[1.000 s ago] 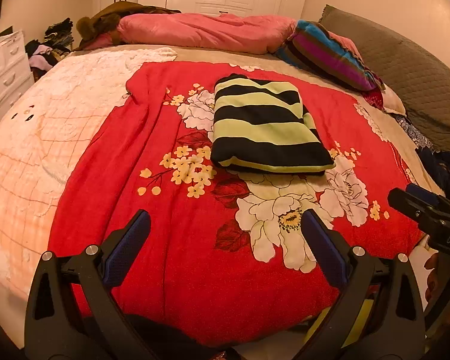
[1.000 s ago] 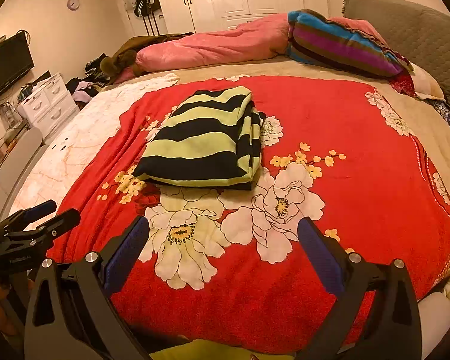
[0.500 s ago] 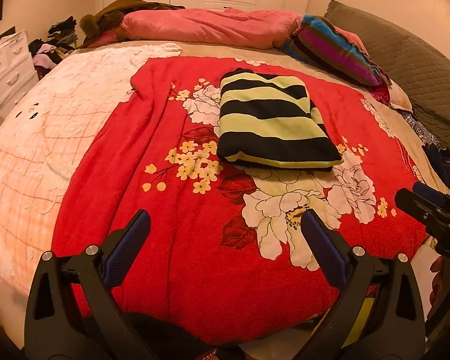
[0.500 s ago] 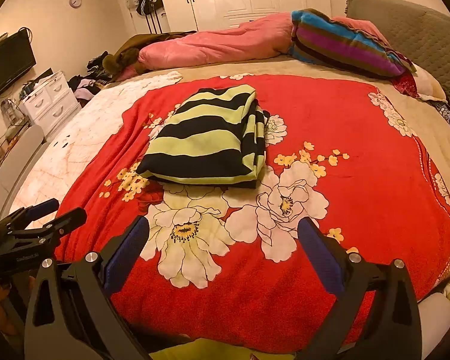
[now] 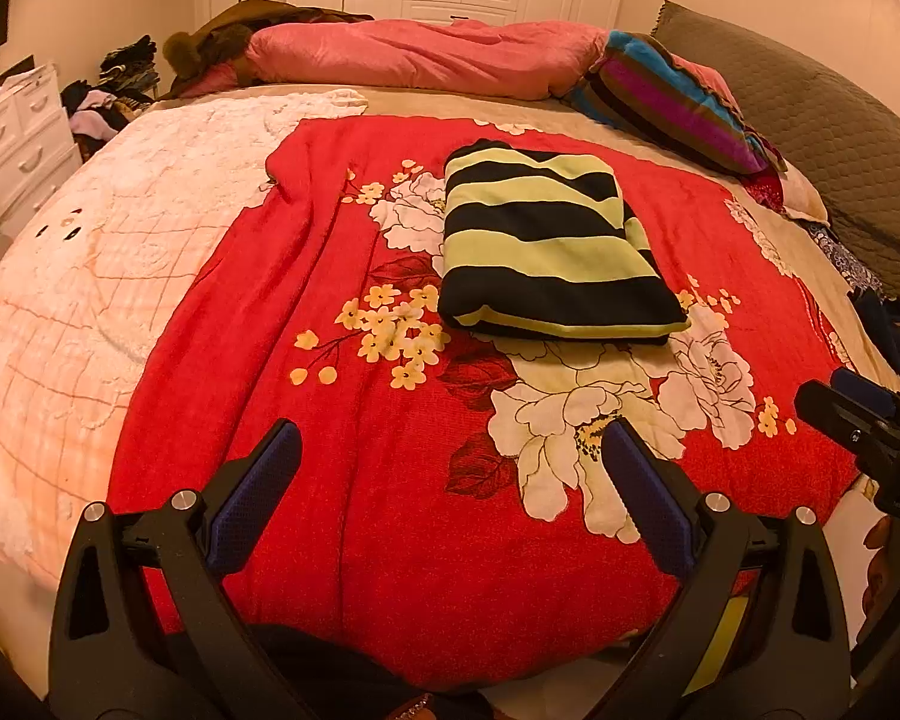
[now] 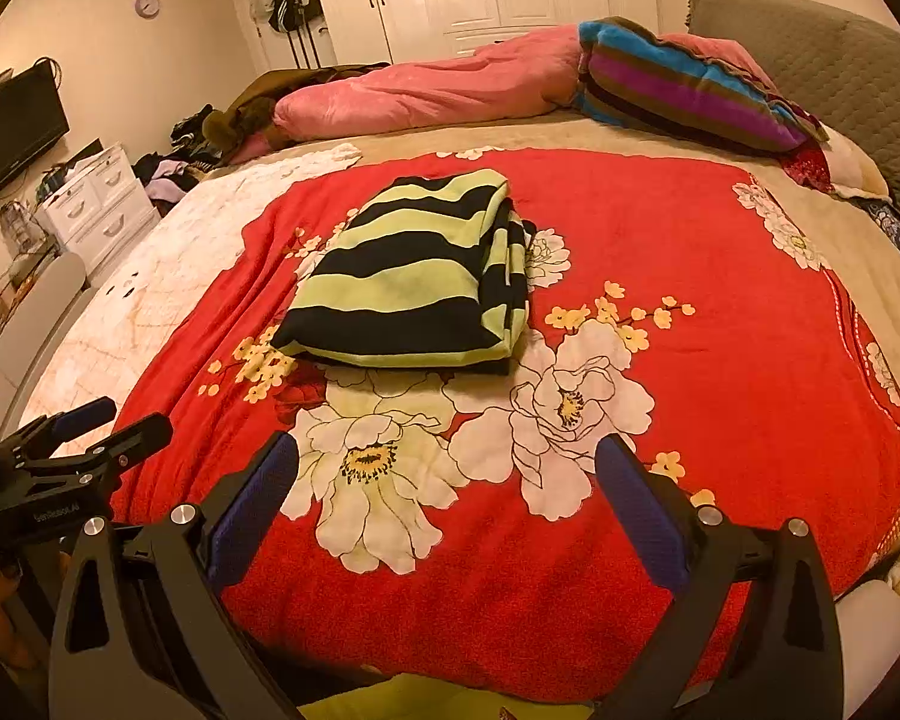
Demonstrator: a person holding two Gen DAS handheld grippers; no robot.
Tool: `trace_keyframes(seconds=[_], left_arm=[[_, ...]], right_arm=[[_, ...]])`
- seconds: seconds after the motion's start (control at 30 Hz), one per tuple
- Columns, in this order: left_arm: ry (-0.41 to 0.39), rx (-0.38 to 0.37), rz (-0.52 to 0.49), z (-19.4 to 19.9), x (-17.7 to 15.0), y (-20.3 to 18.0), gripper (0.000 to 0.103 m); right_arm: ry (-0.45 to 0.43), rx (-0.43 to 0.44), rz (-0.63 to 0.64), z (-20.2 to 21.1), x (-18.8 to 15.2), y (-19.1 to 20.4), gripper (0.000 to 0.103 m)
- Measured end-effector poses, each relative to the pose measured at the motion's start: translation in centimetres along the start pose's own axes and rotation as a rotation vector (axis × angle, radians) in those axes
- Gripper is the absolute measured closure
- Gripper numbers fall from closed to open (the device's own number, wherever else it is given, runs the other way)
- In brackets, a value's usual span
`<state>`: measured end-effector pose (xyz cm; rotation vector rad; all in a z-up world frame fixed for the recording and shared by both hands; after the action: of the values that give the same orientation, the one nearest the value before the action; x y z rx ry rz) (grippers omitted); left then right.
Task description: Fold small clothes
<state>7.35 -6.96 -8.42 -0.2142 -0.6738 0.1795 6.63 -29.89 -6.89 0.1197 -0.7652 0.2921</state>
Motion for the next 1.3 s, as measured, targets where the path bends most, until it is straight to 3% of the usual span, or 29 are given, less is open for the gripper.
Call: trace_keyframes(seconds=[1.3], left_arm=[[0.008, 0.026, -0.005, 0.1, 0.0, 0.3, 0.009]], right_arm=[[0.051, -0.044, -0.045, -0.4, -1.0, -1.1, 0.004]])
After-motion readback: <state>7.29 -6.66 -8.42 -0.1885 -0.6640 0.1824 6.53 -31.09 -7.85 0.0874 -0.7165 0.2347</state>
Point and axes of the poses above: each gripper's, at about its wrist camera, not at the fingertips, and z roughly against the way its jaws point, y to its left, x to its top, the point moved 7 cm from there along -z, roughly the way its jaws point, and after that the axes turned 14 degrees about z, right-handed, at the moved point
